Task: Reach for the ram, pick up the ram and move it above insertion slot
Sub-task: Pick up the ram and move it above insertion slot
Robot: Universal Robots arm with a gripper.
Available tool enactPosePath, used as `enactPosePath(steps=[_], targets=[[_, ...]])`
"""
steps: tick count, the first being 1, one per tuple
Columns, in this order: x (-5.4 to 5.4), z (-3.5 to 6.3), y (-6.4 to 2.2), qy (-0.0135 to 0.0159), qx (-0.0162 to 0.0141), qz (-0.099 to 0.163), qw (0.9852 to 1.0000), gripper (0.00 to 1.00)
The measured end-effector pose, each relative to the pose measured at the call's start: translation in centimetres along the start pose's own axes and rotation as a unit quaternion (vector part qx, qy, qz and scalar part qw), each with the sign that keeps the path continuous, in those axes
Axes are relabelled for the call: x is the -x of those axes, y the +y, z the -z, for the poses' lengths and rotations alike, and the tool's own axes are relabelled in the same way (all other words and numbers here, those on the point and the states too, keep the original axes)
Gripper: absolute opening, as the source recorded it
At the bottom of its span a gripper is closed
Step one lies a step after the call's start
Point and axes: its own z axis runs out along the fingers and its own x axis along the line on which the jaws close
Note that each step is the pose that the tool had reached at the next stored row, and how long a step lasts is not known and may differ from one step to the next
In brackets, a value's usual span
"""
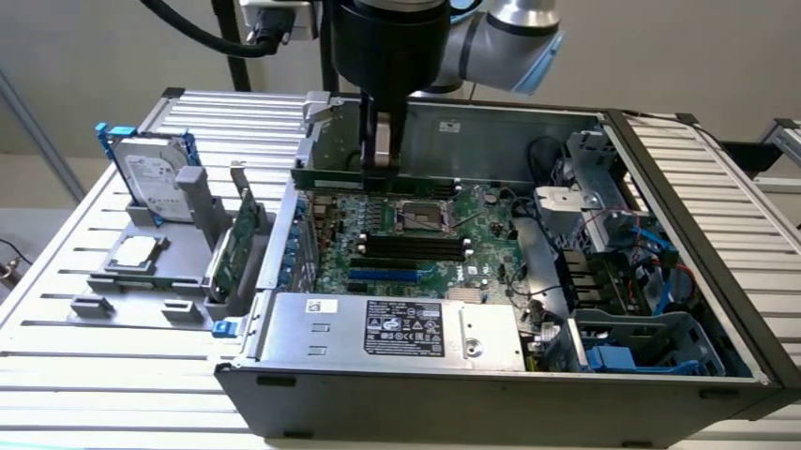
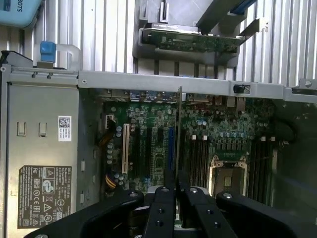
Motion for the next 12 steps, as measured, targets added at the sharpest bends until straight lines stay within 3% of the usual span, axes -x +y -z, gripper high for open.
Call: enactPosePath(steps=[6,12], targets=[[0.6,-0.02,-1.88,0.0041,0.0009,0.000,1.0000,0.13],[1.8,-0.19,-3.26,0.0130,0.0010,-0.001,0.9999,0.13]])
